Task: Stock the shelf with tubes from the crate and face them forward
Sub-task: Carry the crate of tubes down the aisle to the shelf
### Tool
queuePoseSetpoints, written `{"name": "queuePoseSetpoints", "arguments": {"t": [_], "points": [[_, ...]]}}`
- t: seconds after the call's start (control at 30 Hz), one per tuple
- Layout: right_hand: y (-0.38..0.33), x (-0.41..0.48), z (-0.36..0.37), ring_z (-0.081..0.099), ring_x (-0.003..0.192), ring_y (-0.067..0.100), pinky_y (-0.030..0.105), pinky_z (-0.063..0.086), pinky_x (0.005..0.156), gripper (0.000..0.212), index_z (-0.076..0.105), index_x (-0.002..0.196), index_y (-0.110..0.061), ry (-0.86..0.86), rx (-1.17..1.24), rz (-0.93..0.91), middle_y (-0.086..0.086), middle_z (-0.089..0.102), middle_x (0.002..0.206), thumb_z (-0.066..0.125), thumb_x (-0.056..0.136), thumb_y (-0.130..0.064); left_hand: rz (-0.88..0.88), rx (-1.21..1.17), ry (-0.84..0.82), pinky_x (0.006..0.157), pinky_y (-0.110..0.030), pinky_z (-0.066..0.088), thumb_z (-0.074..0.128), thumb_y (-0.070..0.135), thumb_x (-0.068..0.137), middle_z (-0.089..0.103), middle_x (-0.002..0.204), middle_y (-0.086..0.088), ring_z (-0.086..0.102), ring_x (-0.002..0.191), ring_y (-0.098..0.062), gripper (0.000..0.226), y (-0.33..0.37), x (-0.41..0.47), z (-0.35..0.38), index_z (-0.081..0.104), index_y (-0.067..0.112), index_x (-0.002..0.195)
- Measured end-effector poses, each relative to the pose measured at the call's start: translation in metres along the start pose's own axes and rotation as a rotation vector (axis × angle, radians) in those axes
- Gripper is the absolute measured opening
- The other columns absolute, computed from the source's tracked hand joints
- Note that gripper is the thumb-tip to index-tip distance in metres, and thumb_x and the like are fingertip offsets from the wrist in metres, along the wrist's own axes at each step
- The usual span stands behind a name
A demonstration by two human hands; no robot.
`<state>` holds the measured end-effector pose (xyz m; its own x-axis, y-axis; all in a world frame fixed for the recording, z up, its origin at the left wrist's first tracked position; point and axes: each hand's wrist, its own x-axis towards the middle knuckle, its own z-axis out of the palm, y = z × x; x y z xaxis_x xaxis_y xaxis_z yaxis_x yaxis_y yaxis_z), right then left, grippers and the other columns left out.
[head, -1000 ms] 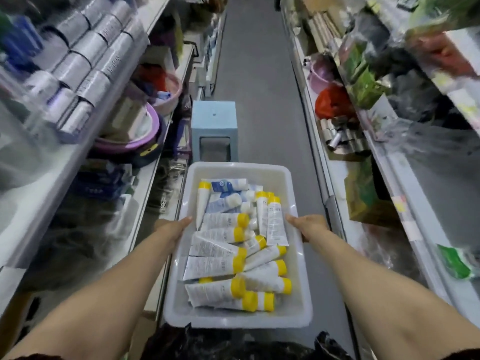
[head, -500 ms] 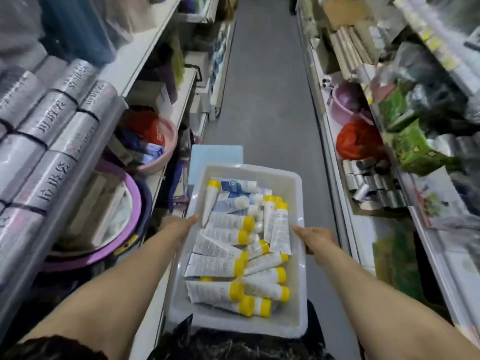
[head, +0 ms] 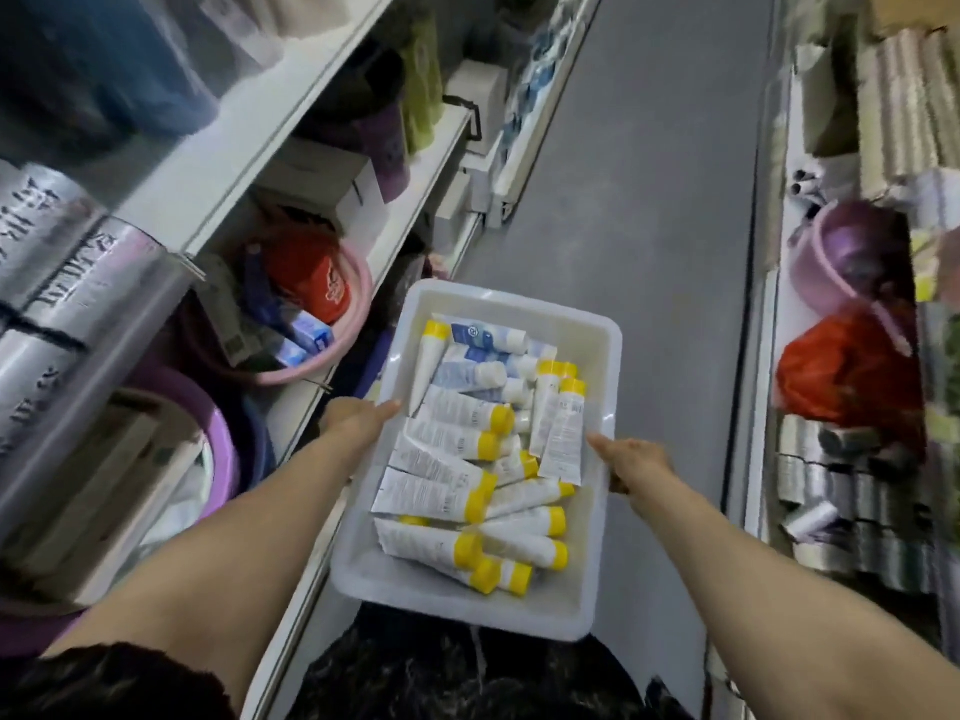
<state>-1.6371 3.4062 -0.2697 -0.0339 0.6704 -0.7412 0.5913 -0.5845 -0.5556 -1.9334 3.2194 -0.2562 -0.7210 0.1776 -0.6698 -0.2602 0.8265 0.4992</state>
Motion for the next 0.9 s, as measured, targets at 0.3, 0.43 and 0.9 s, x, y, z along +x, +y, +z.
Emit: {"name": "queuePoseSetpoints", "arguments": {"t": [0.3, 0.43, 0.9], "points": [[-0.050, 0.082, 0.036, 0.066, 0.064, 0.028, 0.041, 0.061, 0.067, 0.029, 0.064, 0.073, -0.006, -0.012, 0.133, 0.054, 0.015, 0.069, 0.074, 0.084, 0.077, -0.027, -0.003, 0.043, -0.064, 0.079, -0.034, 0.053, 0.081, 0.053, 0.069, 0.071, 0.098, -0.014, 0.068, 0.086, -0.030, 0.058, 0.068, 0.093, 0.025, 0.071, 0.003, 0.097], [-0.060, 0.117, 0.056, 0.057, 0.055, 0.023, 0.038, 0.057, 0.065, 0.040, 0.054, 0.055, -0.014, 0.017, 0.132, 0.109, 0.010, 0.061, 0.060, 0.086, 0.073, -0.030, -0.018, 0.047, -0.085, 0.085, -0.042, 0.056, 0.081, 0.065, 0.051, 0.072, 0.097, -0.011, 0.069, 0.085, -0.031, 0.075, 0.078, 0.152, 0.039, 0.070, 0.006, 0.096], [-0.079, 0.197, 0.105, 0.068, 0.063, 0.029, 0.051, 0.061, 0.070, 0.045, 0.062, 0.065, -0.014, 0.002, 0.123, 0.233, 0.014, 0.072, 0.073, 0.090, 0.054, -0.047, 0.021, 0.207, -0.028, 0.069, -0.030, 0.038, 0.067, 0.041, 0.089, 0.056, 0.079, -0.012, 0.051, 0.074, -0.025, 0.039, 0.111, 0.230, 0.072, 0.054, 0.007, 0.075]]}}
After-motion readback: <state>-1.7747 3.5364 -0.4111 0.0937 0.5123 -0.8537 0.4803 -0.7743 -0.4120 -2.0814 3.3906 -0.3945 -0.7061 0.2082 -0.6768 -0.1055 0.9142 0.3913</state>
